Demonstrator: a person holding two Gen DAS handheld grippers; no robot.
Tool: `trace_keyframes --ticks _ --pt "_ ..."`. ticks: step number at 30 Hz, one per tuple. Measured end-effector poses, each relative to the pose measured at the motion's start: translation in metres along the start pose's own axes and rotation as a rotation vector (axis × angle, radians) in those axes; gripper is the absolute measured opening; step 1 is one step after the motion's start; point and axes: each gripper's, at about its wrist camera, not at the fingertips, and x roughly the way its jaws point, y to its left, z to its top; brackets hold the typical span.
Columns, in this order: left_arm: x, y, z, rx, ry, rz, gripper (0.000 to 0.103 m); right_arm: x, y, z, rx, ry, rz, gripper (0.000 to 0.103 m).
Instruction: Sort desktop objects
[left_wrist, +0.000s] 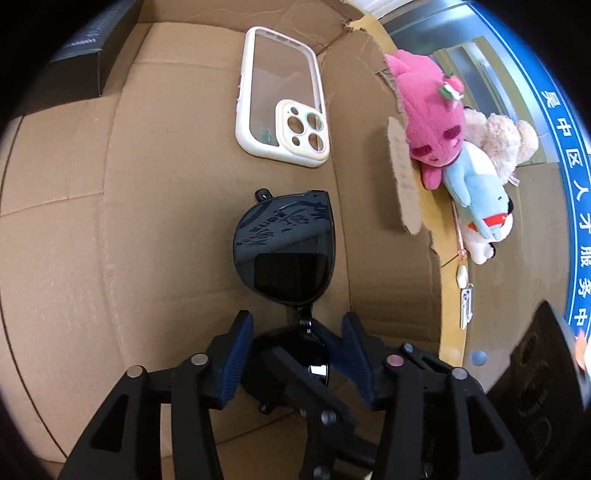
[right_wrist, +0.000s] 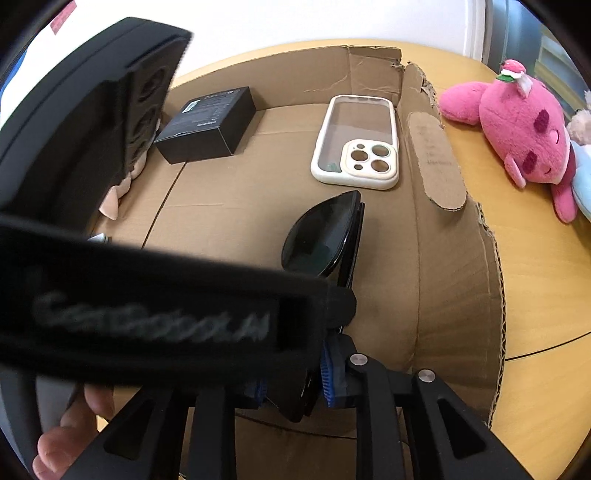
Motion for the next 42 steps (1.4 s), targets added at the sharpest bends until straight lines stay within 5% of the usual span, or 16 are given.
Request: trace_keyframes --ticks 5,7,9,12,17,22,28,33,42 --pt "-0.032 -0.001 -0.015 0.066 -0.065 0.056 0.05 -0.009 0.006 -0.009 -0.007 -0.03 -0.012 0.026" --pt "-0.058 0.0 -0.028 0.118 -0.151 0.107 0.05 -0.021 0.009 -0.013 -0.026 -0.092 -0.016 0.04" --pt "-0.09 0.004 -0.048 0.192 -0.282 0.188 0.051 -0.039 0.016 -0.021 -0.05 -0.187 -0.014 0.067" --pt "-0.13 0.019 -0.087 0.284 -0.499 0.345 0.065 -0.061 0.036 -0.037 -0.061 -0.347 -0.053 0.097" --pt "-0.161 0.066 -0.139 0.296 -0.806 0.554 0.078 -0.057 0.083 -0.05 -0.122 -0.522 -0.068 0.101" --pt "-0.16 0.112 -0.146 0.194 -0.778 0.559 0.078 -0.06 0.091 -0.071 -0.036 -0.659 -0.169 0.103" --pt "-0.143 0.109 -0.161 0.224 -0.834 0.606 0.078 -0.047 0.072 -0.078 -0.002 -0.598 -0.191 0.103" --pt "-0.134 0.102 -0.177 0.228 -0.942 0.636 0.081 -0.04 0.069 -0.084 -0.056 -0.66 -0.192 0.103" --pt "-0.129 0.101 -0.178 0.206 -1.017 0.687 0.085 -0.041 0.072 -0.083 -0.072 -0.692 -0.179 0.103"
